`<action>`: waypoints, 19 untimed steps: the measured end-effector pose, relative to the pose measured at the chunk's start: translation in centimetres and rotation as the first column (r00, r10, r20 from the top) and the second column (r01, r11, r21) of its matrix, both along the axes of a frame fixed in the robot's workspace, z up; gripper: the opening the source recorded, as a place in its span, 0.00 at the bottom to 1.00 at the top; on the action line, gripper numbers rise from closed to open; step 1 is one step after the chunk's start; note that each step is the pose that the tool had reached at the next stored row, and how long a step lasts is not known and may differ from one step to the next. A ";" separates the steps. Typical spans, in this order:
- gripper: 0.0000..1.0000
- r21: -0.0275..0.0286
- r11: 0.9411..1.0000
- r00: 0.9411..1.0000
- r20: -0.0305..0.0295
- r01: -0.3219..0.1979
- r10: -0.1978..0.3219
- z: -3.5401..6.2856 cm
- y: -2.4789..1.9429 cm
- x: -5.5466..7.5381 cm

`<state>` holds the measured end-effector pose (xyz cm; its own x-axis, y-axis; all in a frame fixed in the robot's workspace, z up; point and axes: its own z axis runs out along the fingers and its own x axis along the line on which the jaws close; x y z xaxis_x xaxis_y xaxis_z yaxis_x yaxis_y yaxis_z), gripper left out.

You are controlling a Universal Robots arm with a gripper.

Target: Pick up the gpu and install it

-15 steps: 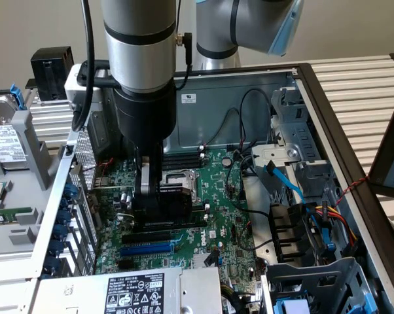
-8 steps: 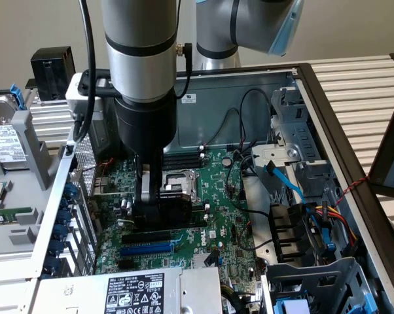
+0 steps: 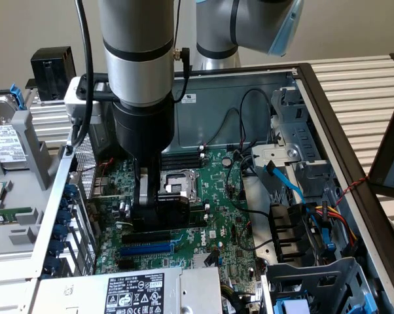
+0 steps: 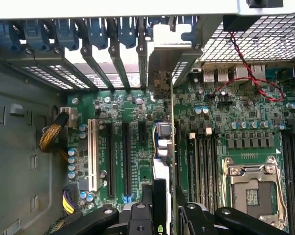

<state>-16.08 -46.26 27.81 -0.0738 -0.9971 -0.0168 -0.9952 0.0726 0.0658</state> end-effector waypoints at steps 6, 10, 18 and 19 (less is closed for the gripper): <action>0.27 0.000 1.000 1.000 0.000 0.000 0.000 -0.63 0.00 0.0; 0.27 0.000 1.000 1.000 0.000 0.000 0.000 -0.62 0.00 0.0; 0.27 0.000 1.000 1.000 0.000 -0.001 0.001 -0.69 0.00 -0.3; 0.27 0.000 1.000 1.000 0.000 -0.002 0.002 -0.73 -0.01 -0.4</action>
